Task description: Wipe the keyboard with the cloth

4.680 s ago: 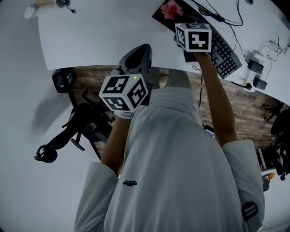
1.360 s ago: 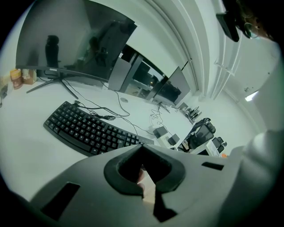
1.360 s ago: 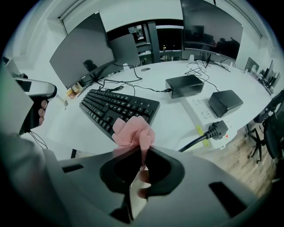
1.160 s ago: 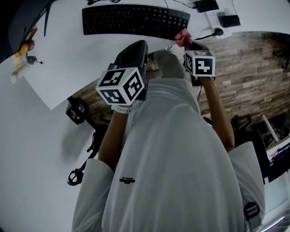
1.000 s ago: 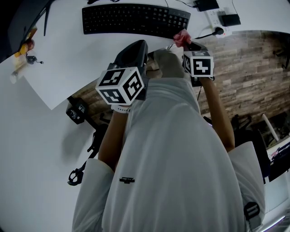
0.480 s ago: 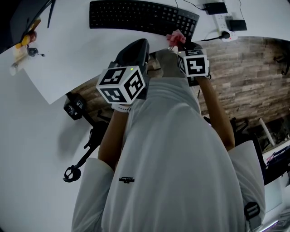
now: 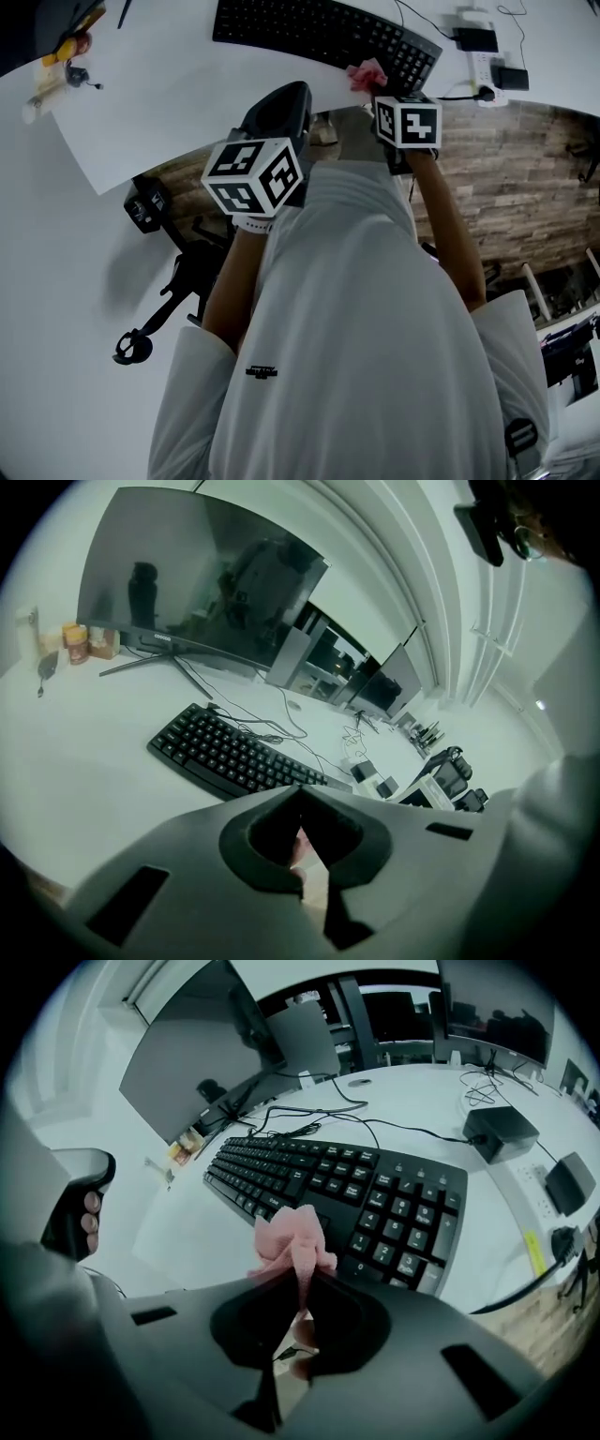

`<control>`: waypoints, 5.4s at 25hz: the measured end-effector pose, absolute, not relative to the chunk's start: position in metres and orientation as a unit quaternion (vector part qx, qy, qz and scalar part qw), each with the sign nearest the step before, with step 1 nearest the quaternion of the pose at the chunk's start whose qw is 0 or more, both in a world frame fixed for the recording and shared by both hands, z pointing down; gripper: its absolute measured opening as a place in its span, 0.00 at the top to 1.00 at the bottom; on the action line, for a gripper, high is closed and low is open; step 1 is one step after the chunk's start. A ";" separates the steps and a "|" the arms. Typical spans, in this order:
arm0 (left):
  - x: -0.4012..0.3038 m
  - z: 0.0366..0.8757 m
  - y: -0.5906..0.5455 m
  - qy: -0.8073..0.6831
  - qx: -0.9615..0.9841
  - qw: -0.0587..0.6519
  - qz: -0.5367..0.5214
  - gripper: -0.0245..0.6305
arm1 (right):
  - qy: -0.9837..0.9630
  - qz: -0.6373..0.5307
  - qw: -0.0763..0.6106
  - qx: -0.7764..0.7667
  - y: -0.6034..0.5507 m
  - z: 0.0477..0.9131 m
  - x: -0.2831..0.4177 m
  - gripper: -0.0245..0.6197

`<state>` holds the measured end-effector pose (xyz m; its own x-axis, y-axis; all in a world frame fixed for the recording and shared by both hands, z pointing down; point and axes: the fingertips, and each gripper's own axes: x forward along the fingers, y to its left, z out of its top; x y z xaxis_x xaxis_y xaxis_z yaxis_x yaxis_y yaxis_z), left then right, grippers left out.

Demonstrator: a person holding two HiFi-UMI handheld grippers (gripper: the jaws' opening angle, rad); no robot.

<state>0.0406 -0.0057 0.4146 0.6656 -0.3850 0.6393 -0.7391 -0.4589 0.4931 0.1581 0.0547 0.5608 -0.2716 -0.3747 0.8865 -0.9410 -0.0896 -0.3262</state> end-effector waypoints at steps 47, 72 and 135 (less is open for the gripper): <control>-0.074 0.428 -0.063 -0.393 0.789 0.424 0.209 0.94 | -0.614 0.619 0.164 0.462 -0.068 0.561 0.021 0.91; -0.126 0.431 -0.104 -0.406 0.779 0.434 0.202 0.94 | -0.613 0.624 0.154 0.460 -0.132 0.561 -0.037 0.91; -0.175 0.257 -0.092 -0.426 0.849 0.310 0.028 0.94 | -0.776 0.239 0.075 0.579 -0.046 0.250 0.056 0.91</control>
